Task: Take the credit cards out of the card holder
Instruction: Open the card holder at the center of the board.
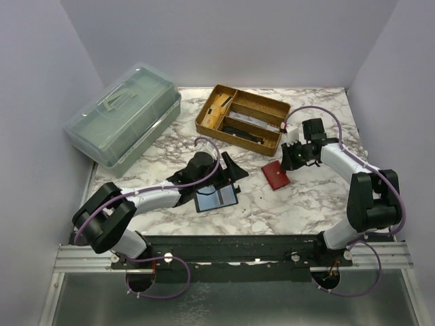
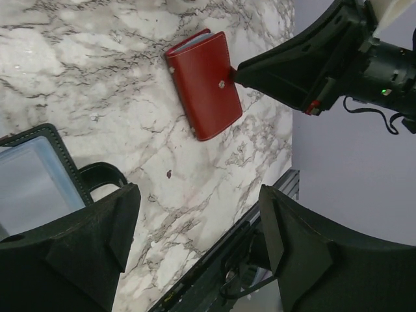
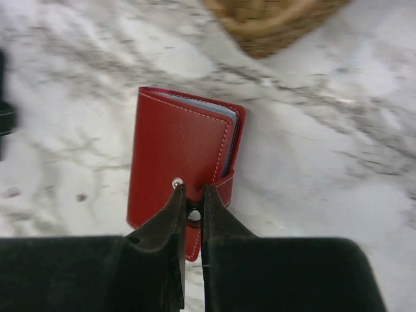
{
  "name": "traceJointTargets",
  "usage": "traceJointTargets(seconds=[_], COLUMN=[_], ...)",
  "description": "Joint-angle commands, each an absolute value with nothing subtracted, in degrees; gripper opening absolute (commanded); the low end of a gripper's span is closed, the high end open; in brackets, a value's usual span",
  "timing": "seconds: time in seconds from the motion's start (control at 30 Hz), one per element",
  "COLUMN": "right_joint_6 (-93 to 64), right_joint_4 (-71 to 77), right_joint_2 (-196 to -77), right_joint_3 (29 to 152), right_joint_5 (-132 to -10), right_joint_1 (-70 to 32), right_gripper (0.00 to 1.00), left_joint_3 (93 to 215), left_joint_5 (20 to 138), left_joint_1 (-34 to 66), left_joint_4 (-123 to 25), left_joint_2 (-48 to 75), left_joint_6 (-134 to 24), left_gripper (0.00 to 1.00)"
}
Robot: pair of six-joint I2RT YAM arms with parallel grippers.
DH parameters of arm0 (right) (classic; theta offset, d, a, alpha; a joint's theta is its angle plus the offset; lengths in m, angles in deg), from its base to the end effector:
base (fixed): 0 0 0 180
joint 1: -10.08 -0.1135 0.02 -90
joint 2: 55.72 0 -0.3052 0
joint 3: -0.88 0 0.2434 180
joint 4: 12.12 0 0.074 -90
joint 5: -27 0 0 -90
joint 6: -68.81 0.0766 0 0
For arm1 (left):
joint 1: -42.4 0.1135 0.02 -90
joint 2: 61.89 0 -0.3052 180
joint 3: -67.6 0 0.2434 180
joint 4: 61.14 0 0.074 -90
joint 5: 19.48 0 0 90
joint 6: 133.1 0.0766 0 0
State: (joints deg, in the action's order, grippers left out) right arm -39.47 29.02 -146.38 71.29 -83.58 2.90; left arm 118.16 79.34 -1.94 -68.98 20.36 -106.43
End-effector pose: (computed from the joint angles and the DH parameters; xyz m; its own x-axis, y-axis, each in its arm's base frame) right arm 0.3158 0.0669 0.2065 -0.7380 -0.3889 -0.5515 -0.5429 0.8276 0.1428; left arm 0.2227 -0.2341 0.2275 -0.8366 -0.4171 -0.3551 0.0966 0.5258 -0.8451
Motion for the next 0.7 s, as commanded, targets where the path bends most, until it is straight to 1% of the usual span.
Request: traceJointTargets(seconds=[0.0, 0.07, 0.1, 0.23, 0.4, 0.53, 0.6, 0.67], right_joint_6=[-33.4, -32.3, -31.8, -28.2, -26.6, -27.0, -26.7, -26.4], right_joint_4=[36.5, 37.0, 37.5, 33.7, 31.5, 31.5, 31.4, 31.3], right_joint_2=[-144.2, -144.2, -144.2, -144.1, -146.1, -148.0, -147.8, -146.7], right_joint_3=[73.3, 73.7, 74.4, 72.9, 70.5, 70.1, 69.9, 69.7], right_joint_5=[-107.8, -113.0, -113.3, -108.6, -102.3, -100.1, -102.7, -108.2], right_joint_1=[2.3, 2.4, 2.4, 3.6, 4.2, 4.2, 4.2, 4.2], right_gripper=[0.0, 0.0, 0.0, 0.0, 0.0, 0.0, 0.0, 0.0], left_joint_3=[121.5, 122.8, 123.3, 125.9, 130.4, 137.9, 142.6, 147.2], left_joint_5=[80.4, 80.5, 80.4, 79.6, 76.9, 75.0, 72.5, 69.6], left_joint_1=[-4.4, -5.2, -5.6, -6.5, -7.8, -9.1, -10.0, -10.8], left_joint_4=[-70.7, -71.2, -71.4, -71.4, -69.1, -60.4, -54.6, -48.0], left_joint_2=[25.2, 27.6, 28.7, 33.1, 38.5, 43.3, 45.5, 47.5], left_joint_6=[-104.3, -104.7, -104.9, -107.3, -113.5, -115.9, -116.0, -116.2], left_gripper=[0.8, 0.8, 0.8, 0.74, 0.75, 0.79, 0.81, 0.82])
